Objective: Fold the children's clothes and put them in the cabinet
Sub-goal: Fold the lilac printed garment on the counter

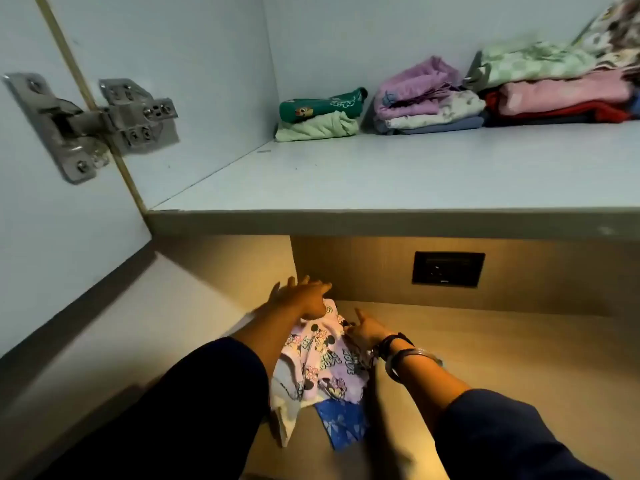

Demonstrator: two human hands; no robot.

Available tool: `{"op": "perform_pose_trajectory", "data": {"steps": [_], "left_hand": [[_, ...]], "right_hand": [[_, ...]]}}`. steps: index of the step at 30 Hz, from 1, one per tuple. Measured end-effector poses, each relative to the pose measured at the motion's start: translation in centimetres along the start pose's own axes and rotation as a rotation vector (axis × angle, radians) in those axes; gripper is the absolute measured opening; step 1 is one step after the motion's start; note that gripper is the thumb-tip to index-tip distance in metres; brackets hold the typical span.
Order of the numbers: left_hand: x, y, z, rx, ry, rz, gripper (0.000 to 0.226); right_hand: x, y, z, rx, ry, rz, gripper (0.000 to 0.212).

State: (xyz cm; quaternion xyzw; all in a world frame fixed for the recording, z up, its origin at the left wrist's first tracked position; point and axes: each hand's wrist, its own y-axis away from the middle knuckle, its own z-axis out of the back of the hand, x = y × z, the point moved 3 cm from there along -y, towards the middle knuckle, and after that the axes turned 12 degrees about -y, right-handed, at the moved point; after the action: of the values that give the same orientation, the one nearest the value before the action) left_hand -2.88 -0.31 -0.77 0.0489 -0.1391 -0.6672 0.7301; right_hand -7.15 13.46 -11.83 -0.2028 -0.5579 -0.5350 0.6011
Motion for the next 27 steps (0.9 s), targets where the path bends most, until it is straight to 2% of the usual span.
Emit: {"op": "perform_pose_trajectory", "data": {"steps": [2, 4, 5, 8, 9, 11, 13, 15, 19, 22, 25, 27], "left_hand": [[0.3, -1.6, -1.1, 0.090, -0.031, -0.007, 0.082], [0.3, -2.9, -2.5, 0.155, -0.055, -0.017, 0.082], [0.4, -3.5, -2.9, 0.158, -0.068, -0.027, 0.078], [0.6, -3.9, -2.9, 0.096, -0.114, -0.048, 0.060], [0.7, -3.7, -2.7, 0.084, -0.123, -0.054, 0.051], [0.8, -3.2, -1.7, 0.020, -0.127, -0.070, 0.031], [0.9, -2.4, 0.1, -0.066, -0.130, -0.092, 0.022], [0.9, -1.5, 2.3, -0.148, -0.101, -0.133, 0.024], [0.5, 1.6, 6.0, -0.108, 0.109, -0.239, 0.028], [-0.6, 5.1, 8.4, -0.219, 0.187, -0.348, 0.044], [-2.8, 8.2, 10.4, -0.325, 0.534, -0.371, 0.031], [-4.9, 9.8, 11.2, -0.280, 0.739, -0.401, 0.024]], "right_hand": [[0.1, -1.1, -0.3, 0.054, -0.039, -0.016, 0.078], [-0.7, -2.4, -0.3, 0.034, 0.044, -0.053, 0.074], [-1.4, -3.0, -0.2, 0.027, 0.113, -0.077, 0.064], [-2.3, -2.6, 0.6, 0.000, 0.266, -0.057, 0.010], [-2.6, -2.3, 1.0, 0.005, 0.255, -0.046, 0.008], [-2.4, -1.1, 2.3, 0.013, 0.147, 0.003, 0.006], [-1.4, 1.2, 4.3, -0.015, -0.036, 0.083, 0.010], [0.7, 4.1, 7.1, -0.047, -0.143, 0.213, 0.012], [4.6, 11.3, 13.2, -0.076, -0.077, 0.477, 0.013], [6.3, 15.8, 17.4, -0.073, -0.197, 0.592, 0.012], [6.5, 19.4, 21.1, -0.074, -0.403, 0.609, 0.006], [6.0, 20.9, 23.1, -0.054, -0.455, 0.575, 0.010]]}}
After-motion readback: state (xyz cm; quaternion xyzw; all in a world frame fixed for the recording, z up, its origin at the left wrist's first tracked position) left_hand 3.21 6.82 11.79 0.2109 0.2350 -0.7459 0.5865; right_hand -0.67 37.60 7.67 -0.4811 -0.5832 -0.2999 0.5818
